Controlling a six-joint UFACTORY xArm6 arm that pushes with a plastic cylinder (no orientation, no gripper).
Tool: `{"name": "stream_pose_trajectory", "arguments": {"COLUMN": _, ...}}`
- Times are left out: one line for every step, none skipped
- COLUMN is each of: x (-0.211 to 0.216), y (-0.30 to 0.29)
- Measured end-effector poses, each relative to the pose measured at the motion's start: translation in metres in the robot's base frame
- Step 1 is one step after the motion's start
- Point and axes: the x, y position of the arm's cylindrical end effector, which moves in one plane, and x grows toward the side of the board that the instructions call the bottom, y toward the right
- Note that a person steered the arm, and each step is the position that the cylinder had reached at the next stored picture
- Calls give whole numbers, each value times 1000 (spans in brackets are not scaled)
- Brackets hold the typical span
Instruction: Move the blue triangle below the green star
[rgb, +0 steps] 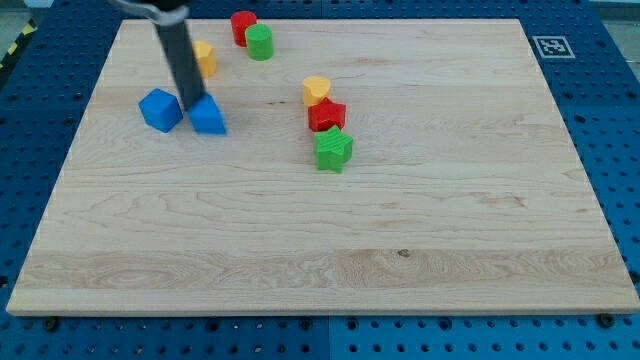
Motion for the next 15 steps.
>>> {"name": "stream_pose_trajectory", "arguments": {"x": 40, "y": 42}}
{"name": "stream_pose_trajectory", "arguments": {"x": 32, "y": 32}}
{"name": "stream_pose_trajectory", "arguments": {"x": 33, "y": 28}}
{"name": "stream_pose_trajectory", "arguments": {"x": 56, "y": 58}}
{"name": "stream_pose_trajectory", "arguments": {"x": 66, "y": 89}}
{"name": "stream_pose_trajectory", "arguments": {"x": 60, "y": 76}}
{"name": "stream_pose_trajectory", "arguments": {"x": 57, "y": 28}}
{"name": "stream_pose_trajectory", "arguments": {"x": 73, "y": 22}}
{"name": "stream_pose_trajectory", "arguments": {"x": 87, "y": 41}}
{"name": "stream_pose_trajectory", "arguments": {"x": 87, "y": 74}}
{"name": "stream_pose_trajectory", "arguments": {"x": 90, "y": 88}}
{"name": "stream_pose_trajectory", "arguments": {"x": 103, "y": 84}}
{"name": "stream_pose_trajectory", "arguments": {"x": 119, "y": 88}}
{"name": "stream_pose_trajectory", "arguments": {"x": 119, "y": 96}}
{"name": "stream_pose_trajectory", "arguments": {"x": 119, "y": 104}}
